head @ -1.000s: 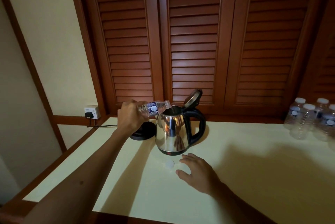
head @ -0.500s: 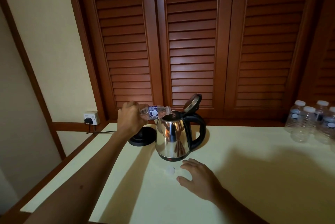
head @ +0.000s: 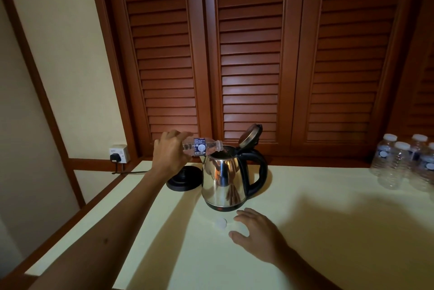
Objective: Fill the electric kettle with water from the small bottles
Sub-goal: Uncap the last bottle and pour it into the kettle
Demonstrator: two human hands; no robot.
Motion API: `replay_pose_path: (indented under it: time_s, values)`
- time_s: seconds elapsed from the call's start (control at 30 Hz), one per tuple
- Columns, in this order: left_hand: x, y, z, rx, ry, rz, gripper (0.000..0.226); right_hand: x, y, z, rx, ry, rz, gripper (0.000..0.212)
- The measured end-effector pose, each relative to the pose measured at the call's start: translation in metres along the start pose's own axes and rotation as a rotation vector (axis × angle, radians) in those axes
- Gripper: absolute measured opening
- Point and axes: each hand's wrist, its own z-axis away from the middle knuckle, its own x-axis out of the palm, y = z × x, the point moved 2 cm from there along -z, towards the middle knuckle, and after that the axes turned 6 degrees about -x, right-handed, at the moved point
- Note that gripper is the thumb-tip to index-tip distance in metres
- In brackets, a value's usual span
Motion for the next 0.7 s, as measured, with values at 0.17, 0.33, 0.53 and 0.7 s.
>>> replay_pose_path:
  time_s: [0.17, 0.33, 0.53, 0.7]
  values:
    - [-0.0040, 0.0007, -0.0012, 0.007, 0.015, 0.046, 0.058, 0.0007, 0.0004, -0.0007, 0.006, -0.004, -0.007, 0.062]
    - [-0.0042, -0.0010, -0.0032, 0.035, 0.027, 0.056, 0.055, 0.0016, 0.0014, -0.0007, -0.001, 0.017, -0.019, 0.063]
    - [-0.0031, -0.0024, -0.0047, 0.051, 0.035, 0.057, 0.052, 0.0030, 0.0025, -0.0017, -0.015, 0.045, -0.024, 0.064]
    - [-0.0056, -0.0011, -0.0041, 0.058, 0.034, 0.062, 0.057, 0.0055, 0.0037, -0.0010, -0.006, 0.046, -0.024, 0.061]
